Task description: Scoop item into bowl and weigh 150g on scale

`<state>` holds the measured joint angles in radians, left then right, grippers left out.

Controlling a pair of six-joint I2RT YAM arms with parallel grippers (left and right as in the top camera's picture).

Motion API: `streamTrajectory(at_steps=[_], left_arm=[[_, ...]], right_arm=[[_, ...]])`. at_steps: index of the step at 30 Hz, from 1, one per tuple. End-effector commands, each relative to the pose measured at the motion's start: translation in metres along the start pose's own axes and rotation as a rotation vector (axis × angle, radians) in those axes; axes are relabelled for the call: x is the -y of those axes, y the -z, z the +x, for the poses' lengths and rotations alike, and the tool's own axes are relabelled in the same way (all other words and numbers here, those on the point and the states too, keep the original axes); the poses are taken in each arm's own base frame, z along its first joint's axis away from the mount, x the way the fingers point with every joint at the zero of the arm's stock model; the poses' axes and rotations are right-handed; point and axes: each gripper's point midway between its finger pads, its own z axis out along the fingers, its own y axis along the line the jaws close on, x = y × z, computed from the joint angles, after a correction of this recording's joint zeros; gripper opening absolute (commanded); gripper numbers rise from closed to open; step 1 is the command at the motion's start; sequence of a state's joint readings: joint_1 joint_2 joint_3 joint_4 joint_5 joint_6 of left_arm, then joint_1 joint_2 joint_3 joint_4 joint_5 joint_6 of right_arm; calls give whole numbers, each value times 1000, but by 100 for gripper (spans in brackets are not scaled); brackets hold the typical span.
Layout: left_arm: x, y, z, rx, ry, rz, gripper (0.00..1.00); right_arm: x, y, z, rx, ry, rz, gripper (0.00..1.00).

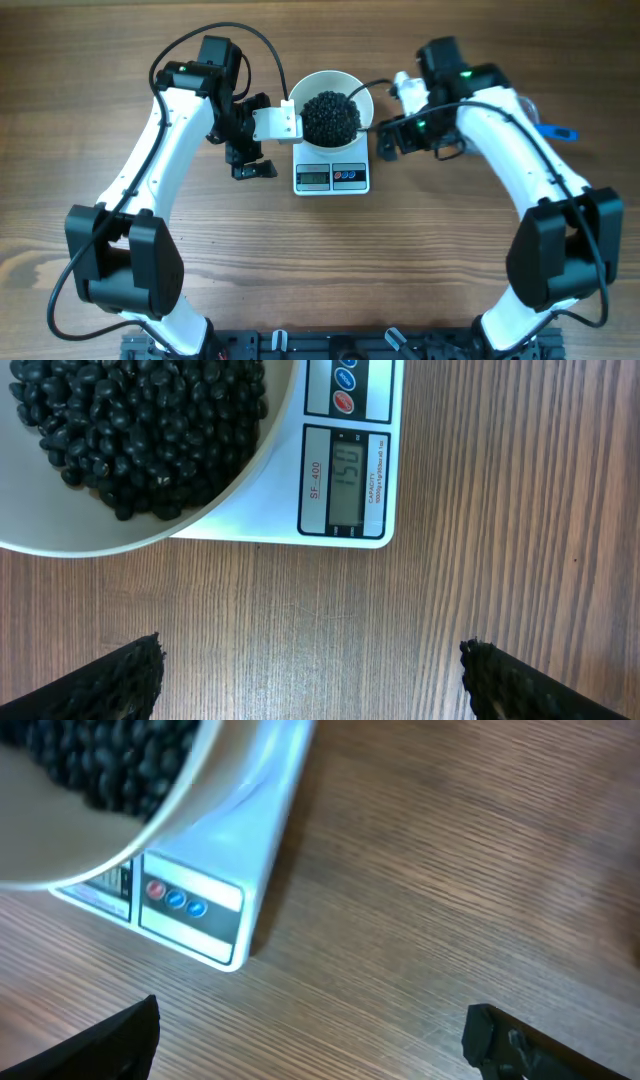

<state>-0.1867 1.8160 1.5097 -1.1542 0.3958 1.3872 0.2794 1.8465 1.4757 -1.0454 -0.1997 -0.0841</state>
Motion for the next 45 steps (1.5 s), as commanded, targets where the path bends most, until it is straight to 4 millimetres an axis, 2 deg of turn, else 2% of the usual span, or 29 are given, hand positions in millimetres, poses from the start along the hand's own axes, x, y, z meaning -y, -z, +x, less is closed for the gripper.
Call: streamTrajectory(at_steps=[1, 5, 10, 14, 18, 21, 23, 29, 33, 34, 37, 39, 43, 45], left_arm=[[2, -2, -2, 23, -12, 14, 100], [3, -2, -2, 23, -12, 14, 100], [3, -2, -2, 23, -12, 14, 100], [3, -2, -2, 23, -12, 14, 100], [3, -2, -2, 23, -12, 14, 100], [2, -2, -2, 23, -12, 14, 100], [3, -2, -2, 23, -12, 14, 100], [3, -2, -2, 23, -12, 14, 100], [3, -2, -2, 23, -12, 14, 100], [3, -2, -2, 23, -12, 14, 100], [3, -2, -2, 23, -12, 14, 100], [3, -2, -2, 23, -12, 14, 100], [3, -2, -2, 23, -12, 14, 100], [3, -2, -2, 23, -12, 14, 100]], right_arm=[[-10, -3, 5, -37, 177, 67, 100], [-13, -3, 19, -96, 201, 81, 100], [-20, -4, 16, -84, 190, 79, 100], [-17, -4, 15, -84, 192, 104, 100], [-14, -4, -6, 4, 199, 118, 100], [-11, -4, -7, 4, 194, 126, 100], [-11, -4, -15, 36, 200, 130, 100], [-13, -4, -14, 39, 143, 120, 100], [-14, -1, -15, 44, 231, 122, 100], [-16, 1, -17, 53, 253, 119, 100], [-40, 21, -28, 136, 476, 112, 100], [-52, 29, -29, 157, 598, 116, 100], [-89, 26, -2, 105, 801, -41, 100], [-92, 26, -1, 104, 792, -52, 100]])
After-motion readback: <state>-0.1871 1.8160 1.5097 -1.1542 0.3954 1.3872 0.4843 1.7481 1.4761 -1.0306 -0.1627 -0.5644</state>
